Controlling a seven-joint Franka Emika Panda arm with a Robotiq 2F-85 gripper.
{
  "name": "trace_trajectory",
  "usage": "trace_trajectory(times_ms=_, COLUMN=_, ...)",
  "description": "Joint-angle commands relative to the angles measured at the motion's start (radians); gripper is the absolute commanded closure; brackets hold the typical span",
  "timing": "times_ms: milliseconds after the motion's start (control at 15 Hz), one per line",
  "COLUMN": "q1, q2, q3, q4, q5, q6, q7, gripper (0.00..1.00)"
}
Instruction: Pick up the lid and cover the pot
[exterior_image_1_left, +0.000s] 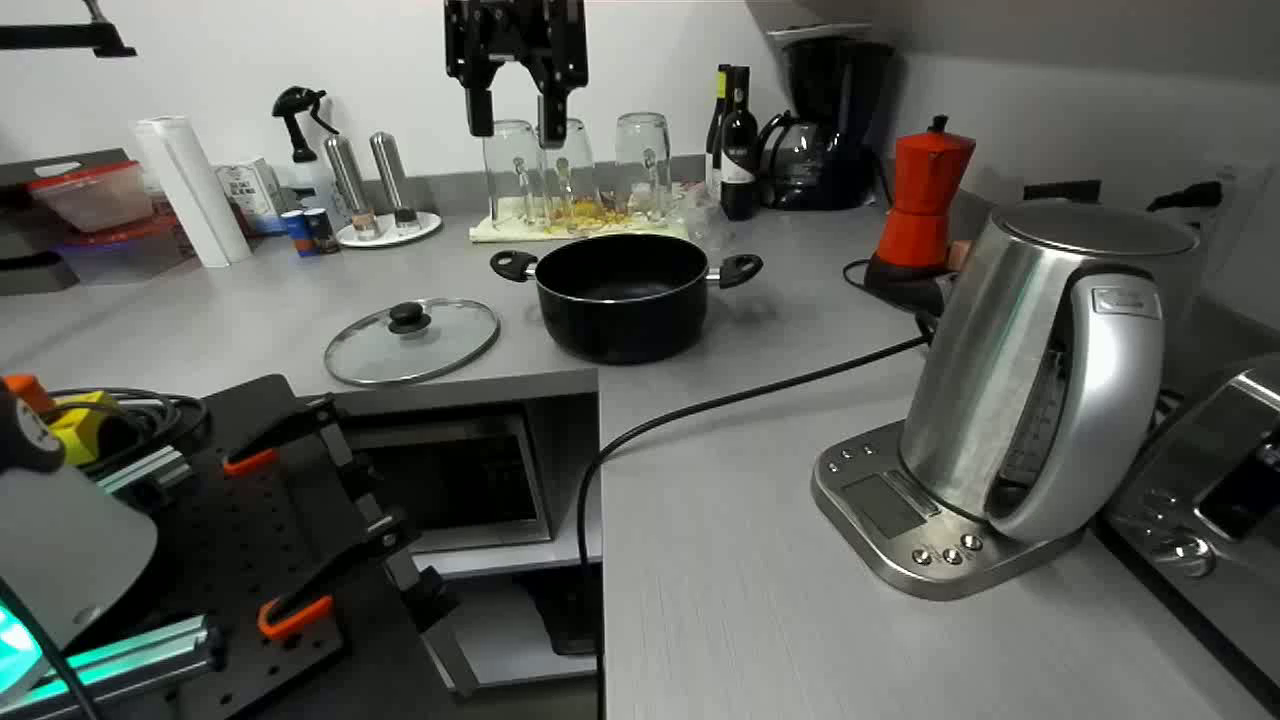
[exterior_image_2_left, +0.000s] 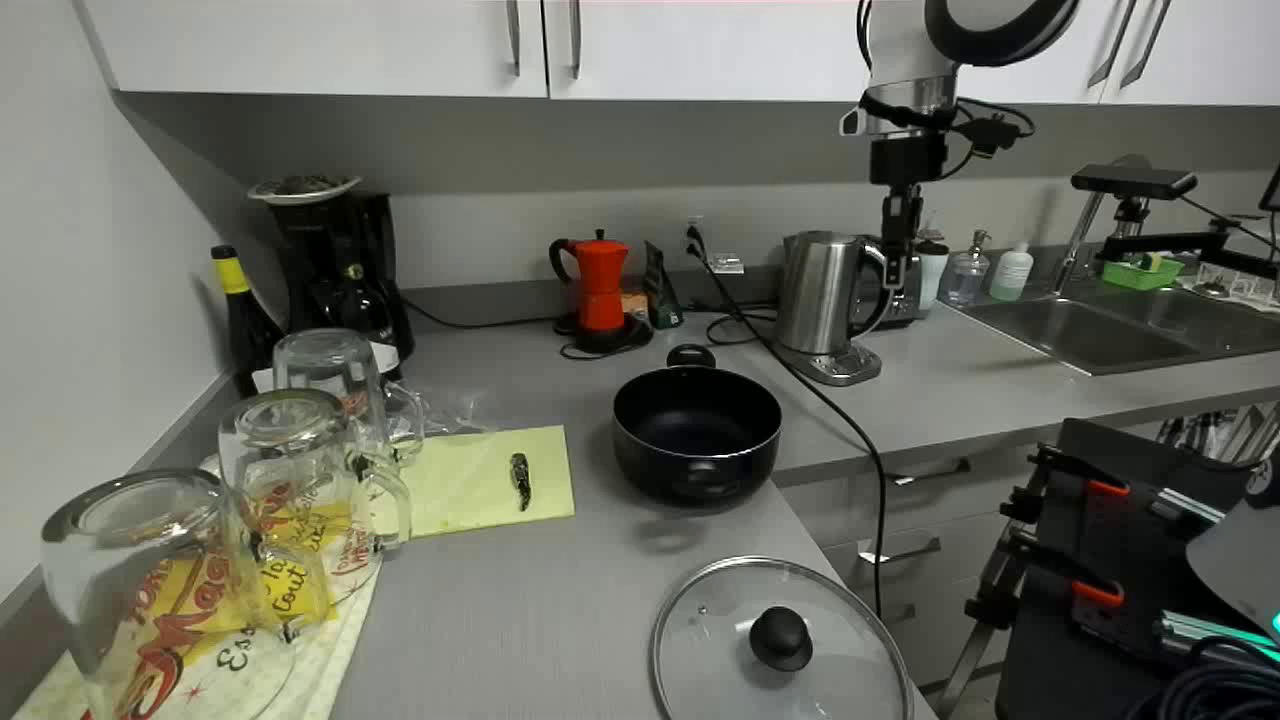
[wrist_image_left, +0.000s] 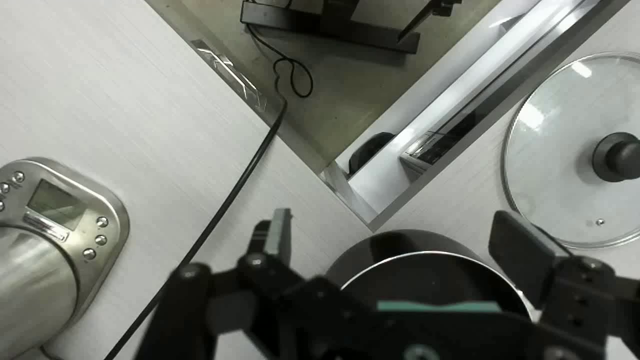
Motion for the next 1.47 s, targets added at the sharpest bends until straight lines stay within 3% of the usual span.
trace_trajectory(times_ms=0, q1=0.0, q2=0.0, q3=0.0, q4=0.001, q5=0.0, q6=-0.001, q7=0.0, gripper=0.0)
trace_trajectory(times_ms=1067, q1=0.002, q2=-0.001, q3=0.002, q4=-0.001, q5=0.005, q6=0.0, q7=0.0, gripper=0.0)
trace_trajectory(times_ms=1400, q1=0.029, q2=0.006, q3=0.041, q4=-0.023, q5=-0.01, q6=0.028, q7=0.018, gripper=0.0)
